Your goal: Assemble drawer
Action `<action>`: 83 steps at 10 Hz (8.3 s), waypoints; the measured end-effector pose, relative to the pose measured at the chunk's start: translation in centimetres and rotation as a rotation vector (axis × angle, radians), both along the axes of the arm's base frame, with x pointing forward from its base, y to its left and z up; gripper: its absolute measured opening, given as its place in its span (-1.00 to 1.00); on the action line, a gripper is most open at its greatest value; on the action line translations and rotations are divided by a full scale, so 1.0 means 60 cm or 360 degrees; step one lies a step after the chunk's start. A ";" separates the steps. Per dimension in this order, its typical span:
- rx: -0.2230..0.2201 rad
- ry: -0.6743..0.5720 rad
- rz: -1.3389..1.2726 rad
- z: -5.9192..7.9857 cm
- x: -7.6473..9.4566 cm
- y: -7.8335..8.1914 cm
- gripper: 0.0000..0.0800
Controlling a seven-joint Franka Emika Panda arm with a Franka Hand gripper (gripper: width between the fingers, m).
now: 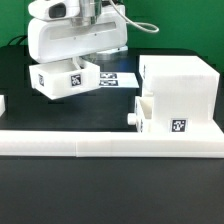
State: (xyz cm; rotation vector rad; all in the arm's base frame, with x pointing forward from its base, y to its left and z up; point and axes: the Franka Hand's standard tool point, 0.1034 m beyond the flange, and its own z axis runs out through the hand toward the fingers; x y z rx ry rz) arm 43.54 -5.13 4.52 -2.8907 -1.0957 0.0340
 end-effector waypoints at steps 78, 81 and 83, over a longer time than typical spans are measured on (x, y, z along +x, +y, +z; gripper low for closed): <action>-0.0226 0.0031 0.1337 0.014 0.182 0.108 -0.89; -0.0225 0.0030 0.1333 0.014 0.182 0.106 -0.88; -0.0228 0.0016 0.1293 0.017 0.184 0.113 -0.21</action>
Offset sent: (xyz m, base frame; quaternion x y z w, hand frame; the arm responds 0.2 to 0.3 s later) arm 0.0167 -0.0019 0.0041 0.0061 -0.0593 -0.2960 0.9533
